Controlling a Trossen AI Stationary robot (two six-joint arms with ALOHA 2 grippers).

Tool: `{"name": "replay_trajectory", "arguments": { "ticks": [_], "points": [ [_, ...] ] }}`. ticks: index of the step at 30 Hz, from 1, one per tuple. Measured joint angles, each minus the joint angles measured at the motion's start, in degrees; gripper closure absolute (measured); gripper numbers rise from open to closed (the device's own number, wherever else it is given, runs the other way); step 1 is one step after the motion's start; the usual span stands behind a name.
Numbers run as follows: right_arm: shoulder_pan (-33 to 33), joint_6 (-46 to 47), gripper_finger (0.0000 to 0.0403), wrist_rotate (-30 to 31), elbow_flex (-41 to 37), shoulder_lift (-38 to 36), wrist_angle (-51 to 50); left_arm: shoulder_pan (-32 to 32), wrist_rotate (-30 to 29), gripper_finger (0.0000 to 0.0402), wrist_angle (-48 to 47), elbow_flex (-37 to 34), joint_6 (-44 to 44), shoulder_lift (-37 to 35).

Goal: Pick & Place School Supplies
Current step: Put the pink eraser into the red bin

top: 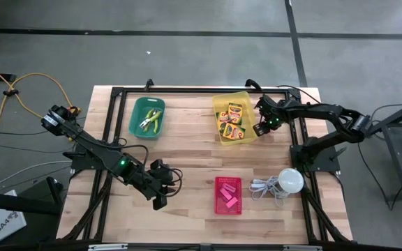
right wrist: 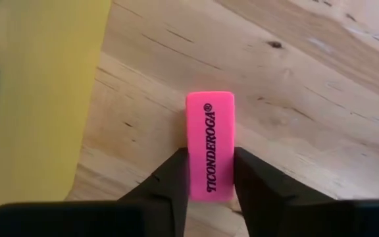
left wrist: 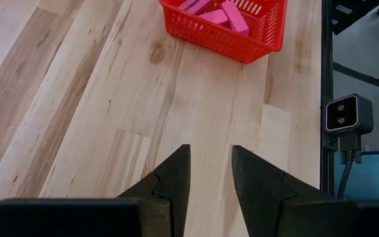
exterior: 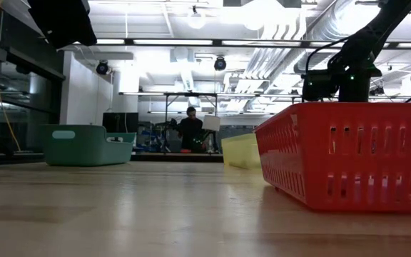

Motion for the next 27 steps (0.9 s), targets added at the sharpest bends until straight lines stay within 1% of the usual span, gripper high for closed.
{"name": "replay_trajectory", "arguments": {
  "ticks": [5,20,24,27],
  "points": [
    [0.0,-0.1,0.0319,0.0,0.0,0.0,0.0,0.0,0.0,0.0293,0.0,0.0,0.0,0.0],
    [0.0,-0.2,0.0326,-0.1,-0.1,-0.2,0.0,0.0,0.0,0.0293,0.0,0.0,0.1,0.0],
    [0.0,-0.2,0.0327,-0.1,-0.3,-2.3,0.2,0.0,0.0,0.0293,0.0,0.0,0.1,0.0],
    [0.0,-0.1,0.0327,-1.0,-0.4,-5.2,0.2,0.0,0.0,0.0293,0.0,0.0,0.1,0.0]
  ]
}}
